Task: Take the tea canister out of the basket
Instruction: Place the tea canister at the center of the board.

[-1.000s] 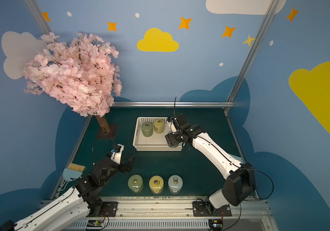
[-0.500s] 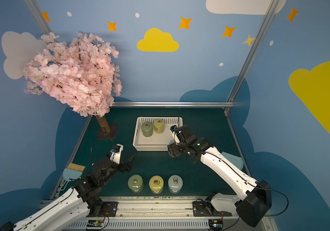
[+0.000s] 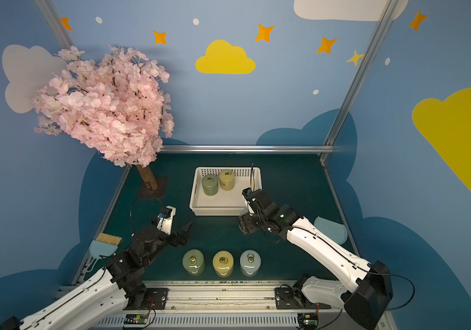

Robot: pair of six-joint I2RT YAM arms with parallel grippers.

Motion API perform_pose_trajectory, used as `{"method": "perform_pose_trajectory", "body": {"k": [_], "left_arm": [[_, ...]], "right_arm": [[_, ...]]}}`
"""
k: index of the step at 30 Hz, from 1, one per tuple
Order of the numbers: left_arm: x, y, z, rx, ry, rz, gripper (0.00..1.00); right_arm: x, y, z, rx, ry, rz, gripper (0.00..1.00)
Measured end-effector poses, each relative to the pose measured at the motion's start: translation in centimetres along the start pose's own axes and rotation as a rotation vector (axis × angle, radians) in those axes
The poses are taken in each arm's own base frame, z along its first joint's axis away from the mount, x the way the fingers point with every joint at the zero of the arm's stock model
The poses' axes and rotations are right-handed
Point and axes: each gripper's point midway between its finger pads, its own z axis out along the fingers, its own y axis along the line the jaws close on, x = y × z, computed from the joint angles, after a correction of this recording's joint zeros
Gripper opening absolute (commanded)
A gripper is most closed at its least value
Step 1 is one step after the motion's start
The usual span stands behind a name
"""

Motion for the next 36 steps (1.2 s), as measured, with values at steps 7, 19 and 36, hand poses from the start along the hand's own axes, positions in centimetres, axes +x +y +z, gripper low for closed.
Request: {"method": "perform_pose_trajectory", "body": {"k": [7,19,36], "left_arm": [[0.1,0.0,0.0,0.0,0.001,0.0,1.0],[0.0,0.0,0.0,0.0,-0.001,0.0,1.0],[0.0,0.2,0.0,-0.008,-0.002,-0.001,1.0]], "right_arm": [[1.8,0.0,1.0,0.01,0.044,0.032,0.53],[4.2,0.2,2.9,0.011,0.079,0.071,0.53],[4.5,0.4,5.1,0.019,0.099,0.086,0.53]]}}
